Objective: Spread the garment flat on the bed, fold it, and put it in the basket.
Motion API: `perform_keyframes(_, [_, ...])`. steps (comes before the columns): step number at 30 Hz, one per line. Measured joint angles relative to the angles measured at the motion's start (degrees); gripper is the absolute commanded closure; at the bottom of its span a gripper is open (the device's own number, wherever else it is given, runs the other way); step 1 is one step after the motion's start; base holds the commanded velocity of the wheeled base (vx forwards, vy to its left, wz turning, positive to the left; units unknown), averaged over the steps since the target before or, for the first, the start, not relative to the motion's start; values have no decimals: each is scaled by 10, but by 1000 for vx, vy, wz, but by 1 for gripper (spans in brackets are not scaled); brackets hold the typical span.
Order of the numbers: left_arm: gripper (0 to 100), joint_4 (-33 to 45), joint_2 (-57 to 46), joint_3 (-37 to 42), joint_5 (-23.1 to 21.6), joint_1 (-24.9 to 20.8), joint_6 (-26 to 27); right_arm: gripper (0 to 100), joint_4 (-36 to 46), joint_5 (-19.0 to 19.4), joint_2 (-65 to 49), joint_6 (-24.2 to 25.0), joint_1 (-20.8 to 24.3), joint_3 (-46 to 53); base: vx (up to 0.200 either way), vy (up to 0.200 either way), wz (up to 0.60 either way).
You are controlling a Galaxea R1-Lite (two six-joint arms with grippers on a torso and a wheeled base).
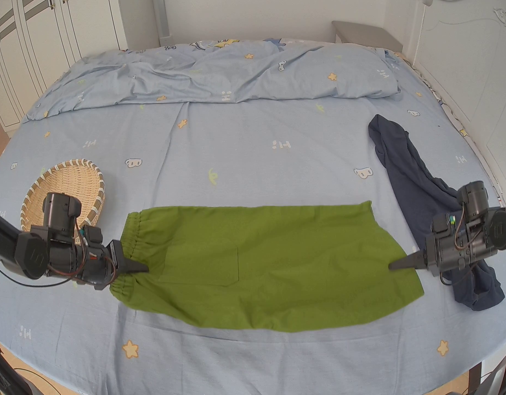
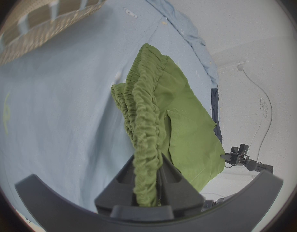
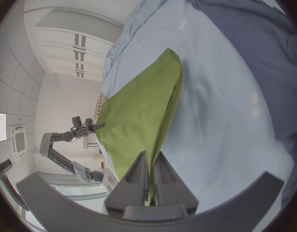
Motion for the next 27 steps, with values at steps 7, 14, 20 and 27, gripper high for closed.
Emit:
perform_keyframes(7, [100,-10,-62,134,1,0,20,100,-34,-1,-24,-32,-2,126,0,0,0])
perform_keyframes(14, [100,-111,-101,249,0,2,25,100,-125,-1,-37,-38,3,233,0,0,0])
perform_keyframes(20, [100,-181,-108,304,-1,-1,27,0,-166,0,-39,-43,9,286,0,0,0])
perform_keyframes(27, [100,-197,-102,313,1,2,29,0,-192,1,-37,-42,3,299,0,0,0])
